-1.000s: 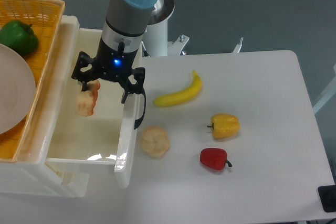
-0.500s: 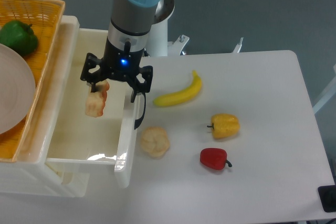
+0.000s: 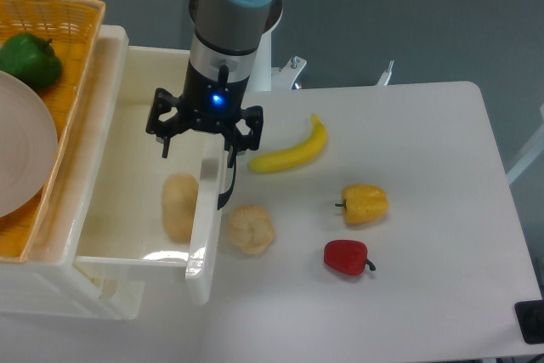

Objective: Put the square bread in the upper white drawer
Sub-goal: 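Raise the open gripper up out of the drawer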

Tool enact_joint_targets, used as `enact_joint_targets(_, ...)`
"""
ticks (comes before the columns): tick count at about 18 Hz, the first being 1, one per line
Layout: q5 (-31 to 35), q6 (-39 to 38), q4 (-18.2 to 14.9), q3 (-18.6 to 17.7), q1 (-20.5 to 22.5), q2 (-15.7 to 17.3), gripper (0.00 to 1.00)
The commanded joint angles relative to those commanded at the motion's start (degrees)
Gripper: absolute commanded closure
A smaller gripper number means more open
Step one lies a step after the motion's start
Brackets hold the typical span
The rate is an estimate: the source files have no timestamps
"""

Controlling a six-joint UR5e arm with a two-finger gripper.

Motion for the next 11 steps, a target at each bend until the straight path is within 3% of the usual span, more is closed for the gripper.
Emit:
enact_joint_targets(5, 0.17, 1.05, 0.17, 0.96, 1.75, 0.17, 0.00)
enact_joint_targets(11, 5.78, 10.18, 0.35, 0.97, 5.36, 1.50, 0.00)
